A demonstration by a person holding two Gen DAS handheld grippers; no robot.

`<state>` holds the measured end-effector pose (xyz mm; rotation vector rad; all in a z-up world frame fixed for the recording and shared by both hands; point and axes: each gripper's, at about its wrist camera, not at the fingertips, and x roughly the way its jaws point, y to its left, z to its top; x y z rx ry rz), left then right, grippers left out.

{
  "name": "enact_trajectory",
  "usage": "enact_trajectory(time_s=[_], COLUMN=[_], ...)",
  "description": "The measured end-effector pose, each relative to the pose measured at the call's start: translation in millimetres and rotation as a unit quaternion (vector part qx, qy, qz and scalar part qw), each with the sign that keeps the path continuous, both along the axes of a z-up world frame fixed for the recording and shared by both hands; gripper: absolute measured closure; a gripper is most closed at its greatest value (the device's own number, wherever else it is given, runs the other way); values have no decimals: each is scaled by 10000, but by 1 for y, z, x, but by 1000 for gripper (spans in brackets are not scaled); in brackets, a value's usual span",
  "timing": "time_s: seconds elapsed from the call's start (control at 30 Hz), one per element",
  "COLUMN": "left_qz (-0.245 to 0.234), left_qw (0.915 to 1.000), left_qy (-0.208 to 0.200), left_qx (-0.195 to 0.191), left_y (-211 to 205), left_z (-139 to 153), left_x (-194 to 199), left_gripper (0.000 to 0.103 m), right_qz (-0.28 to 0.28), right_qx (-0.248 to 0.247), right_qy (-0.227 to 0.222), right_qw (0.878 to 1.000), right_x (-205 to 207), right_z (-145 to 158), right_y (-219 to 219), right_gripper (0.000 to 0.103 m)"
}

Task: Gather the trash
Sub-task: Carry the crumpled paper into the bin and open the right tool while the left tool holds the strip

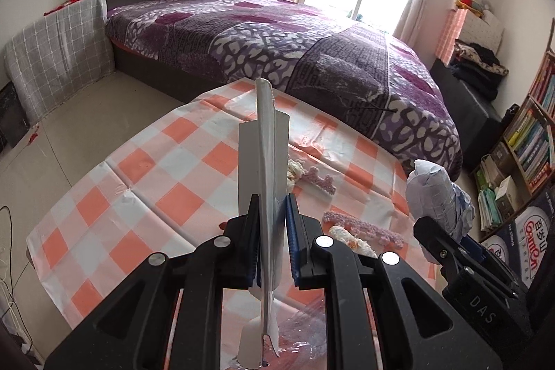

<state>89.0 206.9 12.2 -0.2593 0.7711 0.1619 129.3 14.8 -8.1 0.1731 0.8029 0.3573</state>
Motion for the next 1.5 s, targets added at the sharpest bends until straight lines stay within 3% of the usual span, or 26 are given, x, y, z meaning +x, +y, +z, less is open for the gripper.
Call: enact_trajectory(time_s=[0.53, 0.93, 1.0, 1.2, 1.5], left_qz=[-1025, -1671, -1788, -2095, -2494], left_qw=[9941, 9857, 9837, 9776, 9677], left_qy=[-20, 67, 90, 203, 329], left_qx=[342, 217, 176, 58, -147], left_y=[-101, -162, -173, -204, -252], left_z=[-15, -27, -29, -35, -39], left_x=[2, 6, 7, 7, 6], left_gripper=[88, 88, 88, 88, 88], right_qz=[-1321, -2674, -2838, -3193, -3447], right_qx=[-4, -96, -93, 14, 114], right_qy=[168, 782, 860, 871, 679], right_qw=[9911, 9604, 9550, 9436, 9362], right_x=[-8, -11, -14, -25, -39], right_z=[8, -6, -9, -8, 5], right_y=[-124, -226, -240, -276, -311], right_gripper=[47, 43, 42, 18, 15])
